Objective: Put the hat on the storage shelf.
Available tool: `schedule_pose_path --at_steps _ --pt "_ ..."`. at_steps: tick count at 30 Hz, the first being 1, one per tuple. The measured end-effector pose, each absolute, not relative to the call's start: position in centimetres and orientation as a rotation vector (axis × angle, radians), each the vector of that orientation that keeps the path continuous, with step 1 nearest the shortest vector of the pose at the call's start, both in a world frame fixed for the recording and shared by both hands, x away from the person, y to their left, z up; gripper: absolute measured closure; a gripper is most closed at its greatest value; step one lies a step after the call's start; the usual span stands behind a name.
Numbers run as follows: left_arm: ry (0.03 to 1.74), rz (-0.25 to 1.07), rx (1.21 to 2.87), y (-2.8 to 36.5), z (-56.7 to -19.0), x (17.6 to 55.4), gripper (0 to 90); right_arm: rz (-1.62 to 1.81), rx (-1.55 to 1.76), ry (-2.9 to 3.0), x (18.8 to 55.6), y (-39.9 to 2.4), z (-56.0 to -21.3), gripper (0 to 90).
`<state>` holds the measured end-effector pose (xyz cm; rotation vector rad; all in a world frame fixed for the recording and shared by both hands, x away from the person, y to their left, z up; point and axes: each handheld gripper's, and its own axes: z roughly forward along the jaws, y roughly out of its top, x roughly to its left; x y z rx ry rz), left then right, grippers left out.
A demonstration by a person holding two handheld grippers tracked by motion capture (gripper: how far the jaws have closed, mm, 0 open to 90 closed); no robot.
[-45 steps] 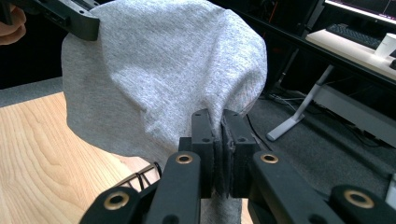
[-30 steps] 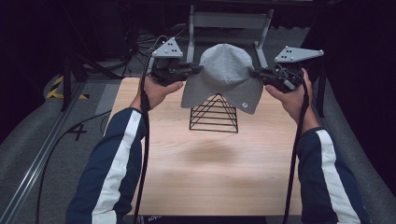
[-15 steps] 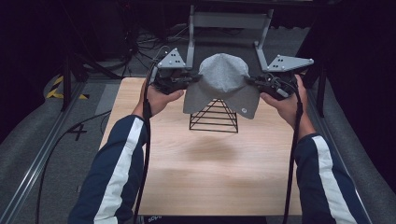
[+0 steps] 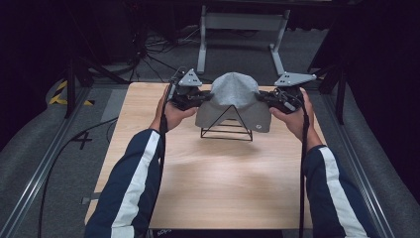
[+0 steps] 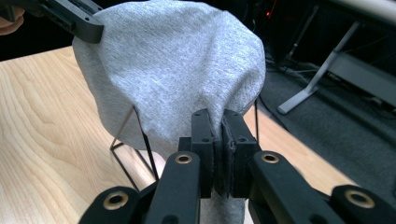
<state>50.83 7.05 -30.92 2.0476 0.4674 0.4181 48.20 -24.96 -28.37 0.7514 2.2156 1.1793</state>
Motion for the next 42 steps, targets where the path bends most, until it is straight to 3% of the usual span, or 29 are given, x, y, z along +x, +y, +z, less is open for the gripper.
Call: schedule_pose_path --at_steps 27,42 --pt "0.523 0.415 2.205 6.5 -38.3 50.8 84.4 1.088 0.862 2.342 49.1 -24.1 -37.1 84.8" --pt "0.547 0.487 2.180 10.0 -37.1 48.7 79.8 1.074 0.851 2.303 47.7 -25.0 -35.9 80.9"
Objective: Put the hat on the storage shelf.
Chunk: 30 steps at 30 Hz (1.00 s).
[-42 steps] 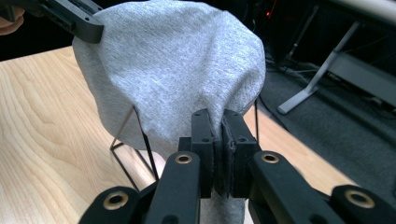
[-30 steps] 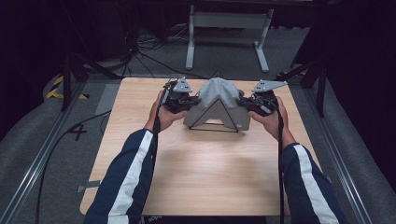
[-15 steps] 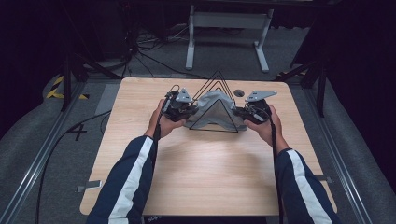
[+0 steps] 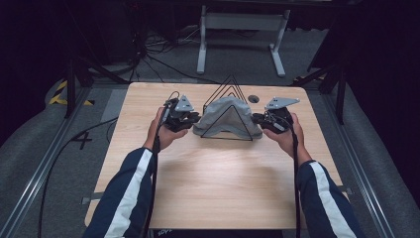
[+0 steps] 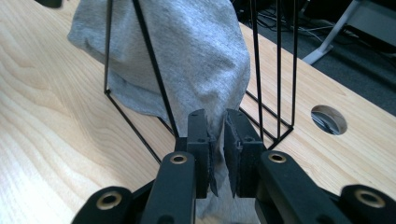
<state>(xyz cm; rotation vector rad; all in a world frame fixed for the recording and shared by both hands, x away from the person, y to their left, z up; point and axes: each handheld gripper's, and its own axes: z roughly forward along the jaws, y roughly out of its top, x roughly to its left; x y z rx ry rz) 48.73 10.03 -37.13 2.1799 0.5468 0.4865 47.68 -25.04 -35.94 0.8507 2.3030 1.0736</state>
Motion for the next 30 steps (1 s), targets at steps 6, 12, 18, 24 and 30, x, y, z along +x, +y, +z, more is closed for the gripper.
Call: schedule_pose_path --at_steps 6,12,18,24,30 --pt "0.536 0.507 2.205 12.0 -36.9 47.0 81.1 1.044 0.815 2.314 46.5 -25.4 -35.4 80.6" --pt "0.526 0.530 2.250 13.4 -37.3 45.7 81.3 1.024 0.804 2.323 45.4 -25.8 -35.3 80.7" --pt "0.525 0.530 2.272 14.4 -37.6 44.8 81.5 1.015 0.800 2.327 44.7 -26.2 -35.3 80.5" --pt "0.523 0.535 2.299 15.4 -38.2 43.7 81.1 0.999 0.806 2.335 43.8 -27.0 -35.7 80.2" --pt "0.530 0.532 2.326 16.5 -38.9 42.7 79.3 0.987 0.824 2.341 42.7 -28.2 -36.4 78.6"
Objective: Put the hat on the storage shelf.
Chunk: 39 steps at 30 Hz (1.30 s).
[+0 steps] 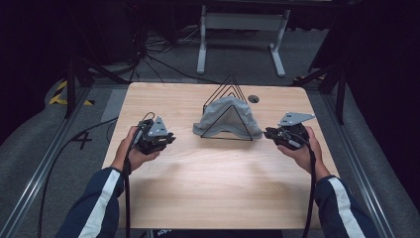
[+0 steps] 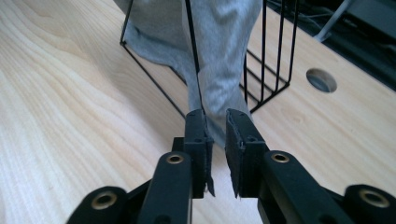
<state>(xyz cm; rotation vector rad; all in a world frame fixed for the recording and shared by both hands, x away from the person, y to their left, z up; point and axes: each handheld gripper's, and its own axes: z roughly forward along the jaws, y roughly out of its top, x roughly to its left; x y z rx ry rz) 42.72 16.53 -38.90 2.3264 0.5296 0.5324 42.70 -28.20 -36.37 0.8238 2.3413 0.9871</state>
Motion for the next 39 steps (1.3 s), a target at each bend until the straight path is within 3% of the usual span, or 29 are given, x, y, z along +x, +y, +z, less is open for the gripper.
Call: schedule_pose_path --at_steps 18,28,39 --pt "0.538 0.526 2.413 19.8 -41.5 39.4 68.2 0.928 0.809 2.362 39.3 -30.8 -38.7 64.8" --pt "0.589 0.498 2.445 21.5 -43.6 37.5 52.5 0.890 0.851 2.378 37.0 -32.9 -41.0 47.8" --pt "0.670 0.387 2.363 23.7 -45.9 35.9 36.9 0.921 0.979 2.373 34.9 -35.5 -43.8 37.5"
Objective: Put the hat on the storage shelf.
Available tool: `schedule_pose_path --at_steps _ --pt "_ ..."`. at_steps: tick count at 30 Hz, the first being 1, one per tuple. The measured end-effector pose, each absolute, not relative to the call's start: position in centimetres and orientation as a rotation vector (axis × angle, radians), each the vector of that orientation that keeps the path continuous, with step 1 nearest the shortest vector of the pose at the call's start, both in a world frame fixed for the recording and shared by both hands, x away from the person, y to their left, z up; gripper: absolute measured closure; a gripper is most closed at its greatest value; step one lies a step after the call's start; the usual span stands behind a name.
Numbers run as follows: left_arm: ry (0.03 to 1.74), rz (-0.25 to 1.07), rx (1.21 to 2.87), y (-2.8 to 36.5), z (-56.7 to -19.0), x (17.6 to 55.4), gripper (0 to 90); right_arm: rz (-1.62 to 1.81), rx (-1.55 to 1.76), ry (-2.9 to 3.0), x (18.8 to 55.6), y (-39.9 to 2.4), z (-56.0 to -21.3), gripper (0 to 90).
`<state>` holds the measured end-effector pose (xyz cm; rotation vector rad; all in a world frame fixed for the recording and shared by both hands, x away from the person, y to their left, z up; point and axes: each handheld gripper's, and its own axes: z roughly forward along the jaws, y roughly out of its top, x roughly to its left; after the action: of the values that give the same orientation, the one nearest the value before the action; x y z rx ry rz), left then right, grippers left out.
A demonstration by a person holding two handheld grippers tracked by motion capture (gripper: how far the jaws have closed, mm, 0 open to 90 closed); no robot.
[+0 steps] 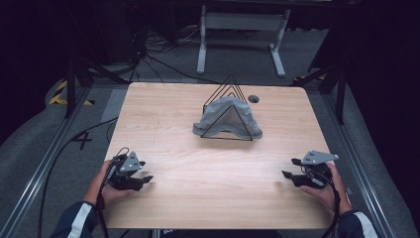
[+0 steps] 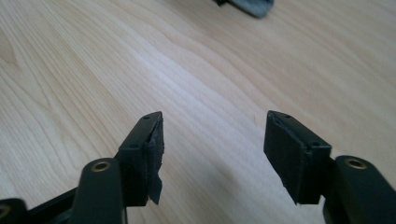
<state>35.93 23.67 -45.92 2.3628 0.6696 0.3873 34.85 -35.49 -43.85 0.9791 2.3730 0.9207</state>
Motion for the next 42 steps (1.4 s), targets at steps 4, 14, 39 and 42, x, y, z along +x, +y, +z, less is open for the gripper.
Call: schedule_pose_path --at_steps 4,14,39,42 --pt "0.716 0.337 2.312 24.3 -47.3 35.1 29.0 0.928 1.060 2.363 33.8 -36.8 -45.5 31.7" --pt "0.788 0.318 2.221 24.9 -48.2 34.2 19.5 1.006 1.146 2.282 32.5 -38.1 -46.8 23.9" --pt "0.822 0.338 2.221 24.8 -48.3 34.2 14.8 0.987 1.192 2.246 32.7 -38.2 -46.8 22.8" --pt "0.824 0.337 2.220 24.8 -48.3 34.2 14.7 0.987 1.195 2.242 32.7 -38.2 -46.8 22.8"
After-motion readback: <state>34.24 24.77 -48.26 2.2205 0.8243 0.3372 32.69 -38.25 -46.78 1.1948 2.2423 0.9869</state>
